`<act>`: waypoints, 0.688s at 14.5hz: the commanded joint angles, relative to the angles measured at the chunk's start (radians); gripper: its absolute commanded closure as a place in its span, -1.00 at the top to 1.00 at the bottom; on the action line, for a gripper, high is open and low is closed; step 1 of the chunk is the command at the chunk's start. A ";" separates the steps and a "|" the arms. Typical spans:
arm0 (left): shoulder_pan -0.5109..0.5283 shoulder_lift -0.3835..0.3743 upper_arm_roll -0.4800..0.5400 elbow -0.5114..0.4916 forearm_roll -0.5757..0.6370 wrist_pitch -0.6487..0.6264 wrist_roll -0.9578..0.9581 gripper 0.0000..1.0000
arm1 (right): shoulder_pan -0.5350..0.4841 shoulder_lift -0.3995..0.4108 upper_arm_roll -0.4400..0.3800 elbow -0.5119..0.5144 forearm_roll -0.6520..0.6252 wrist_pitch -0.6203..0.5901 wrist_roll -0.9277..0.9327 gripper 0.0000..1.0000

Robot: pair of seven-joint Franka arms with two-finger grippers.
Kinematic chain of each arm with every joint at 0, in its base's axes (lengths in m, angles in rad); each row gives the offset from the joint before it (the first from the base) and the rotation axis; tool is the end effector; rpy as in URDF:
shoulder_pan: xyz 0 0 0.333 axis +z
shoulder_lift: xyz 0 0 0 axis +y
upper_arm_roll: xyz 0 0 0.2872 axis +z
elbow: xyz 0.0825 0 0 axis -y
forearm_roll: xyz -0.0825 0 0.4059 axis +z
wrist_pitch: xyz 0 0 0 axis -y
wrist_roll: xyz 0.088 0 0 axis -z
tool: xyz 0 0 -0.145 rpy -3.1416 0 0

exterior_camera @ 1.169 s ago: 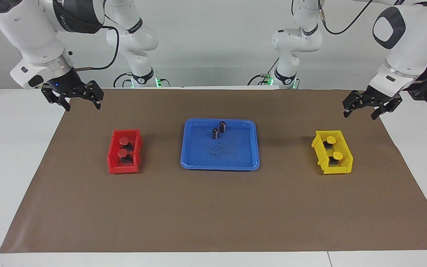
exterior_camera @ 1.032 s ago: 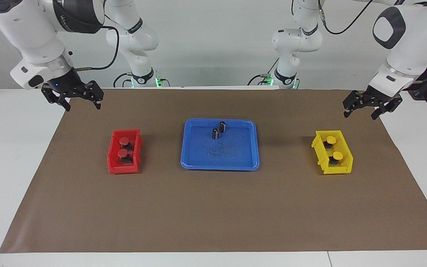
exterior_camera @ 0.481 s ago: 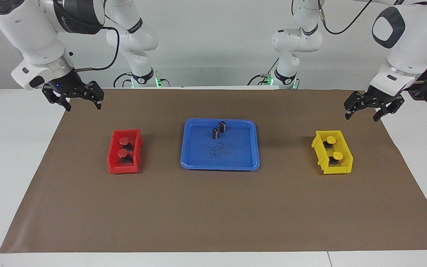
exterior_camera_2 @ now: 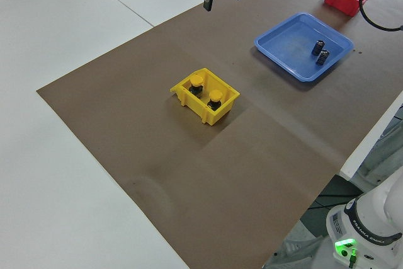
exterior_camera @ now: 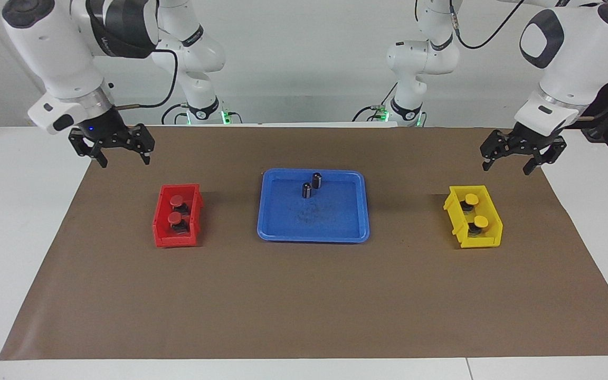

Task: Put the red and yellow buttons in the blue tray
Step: 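Move the right gripper toward the red holder of red buttons, then grasp a red button from the red holder with the right gripper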

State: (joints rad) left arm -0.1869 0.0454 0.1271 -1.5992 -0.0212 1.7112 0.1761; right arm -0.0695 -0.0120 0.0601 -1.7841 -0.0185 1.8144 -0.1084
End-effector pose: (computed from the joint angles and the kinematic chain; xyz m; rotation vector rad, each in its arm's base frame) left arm 0.6024 -0.0401 0.5299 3.1070 -0.3651 0.1060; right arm 0.5873 -0.0076 0.4797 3.1156 0.1607 0.0641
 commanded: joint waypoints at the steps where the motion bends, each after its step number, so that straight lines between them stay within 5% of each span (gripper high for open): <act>1: 0.004 -0.013 0.005 -0.019 0.003 0.030 0.002 1.00 | -0.003 -0.013 0.001 -0.145 0.020 0.130 -0.004 1.00; 6: 0.009 -0.013 0.016 -0.021 0.003 0.045 0.000 1.00 | 0.004 0.064 0.001 -0.284 0.060 0.405 0.002 0.71; 10: 0.009 -0.015 0.017 -0.025 0.003 0.051 0.000 1.00 | 0.024 0.127 0.001 -0.287 0.086 0.467 0.021 0.55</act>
State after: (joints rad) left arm -0.1768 0.0455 0.1396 -1.6024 -0.0212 1.7419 0.1761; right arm -0.0468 0.0981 0.0602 -2.0608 0.0422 2.2555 -0.0957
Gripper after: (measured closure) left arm 0.000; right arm 0.207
